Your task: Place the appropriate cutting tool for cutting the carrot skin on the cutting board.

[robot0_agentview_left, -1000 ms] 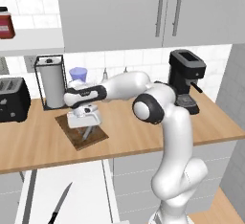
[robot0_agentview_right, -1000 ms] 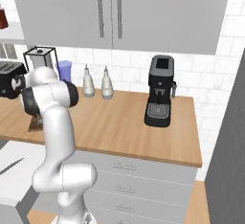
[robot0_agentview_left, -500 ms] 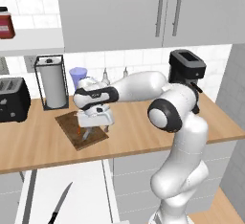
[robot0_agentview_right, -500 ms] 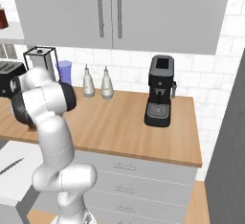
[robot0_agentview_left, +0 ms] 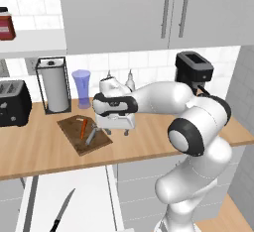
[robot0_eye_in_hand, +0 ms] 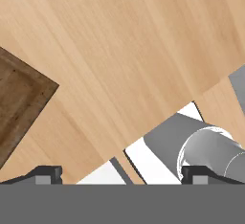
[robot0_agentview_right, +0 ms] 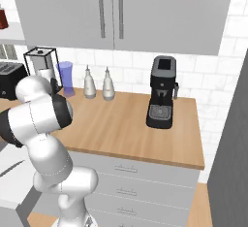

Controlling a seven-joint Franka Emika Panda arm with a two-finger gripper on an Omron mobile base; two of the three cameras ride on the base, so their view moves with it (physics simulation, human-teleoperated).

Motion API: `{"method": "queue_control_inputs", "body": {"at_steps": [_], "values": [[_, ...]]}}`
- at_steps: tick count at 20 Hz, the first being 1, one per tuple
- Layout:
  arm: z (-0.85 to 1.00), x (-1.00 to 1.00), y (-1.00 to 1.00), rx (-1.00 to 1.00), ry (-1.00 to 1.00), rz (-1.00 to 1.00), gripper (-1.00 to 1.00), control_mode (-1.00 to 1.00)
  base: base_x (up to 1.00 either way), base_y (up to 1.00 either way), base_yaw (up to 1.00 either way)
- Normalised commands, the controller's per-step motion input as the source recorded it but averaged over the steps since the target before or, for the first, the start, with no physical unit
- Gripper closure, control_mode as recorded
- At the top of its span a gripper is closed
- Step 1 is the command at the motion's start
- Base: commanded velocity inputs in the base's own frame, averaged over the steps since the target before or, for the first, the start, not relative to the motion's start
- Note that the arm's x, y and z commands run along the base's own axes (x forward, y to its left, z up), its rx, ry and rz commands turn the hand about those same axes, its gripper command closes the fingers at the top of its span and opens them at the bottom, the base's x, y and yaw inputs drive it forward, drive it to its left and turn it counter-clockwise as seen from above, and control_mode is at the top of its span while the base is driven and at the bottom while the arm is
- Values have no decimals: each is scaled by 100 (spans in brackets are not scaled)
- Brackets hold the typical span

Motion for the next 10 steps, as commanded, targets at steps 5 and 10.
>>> {"method": "queue_control_inputs", "body": {"at_steps": [5, 10], "values": [[10, 0, -68, 6, -2, 0, -100, -100, 0, 0, 0], [12, 0, -71, 7, 0, 0, -100, -100, 0, 0, 0]]}}
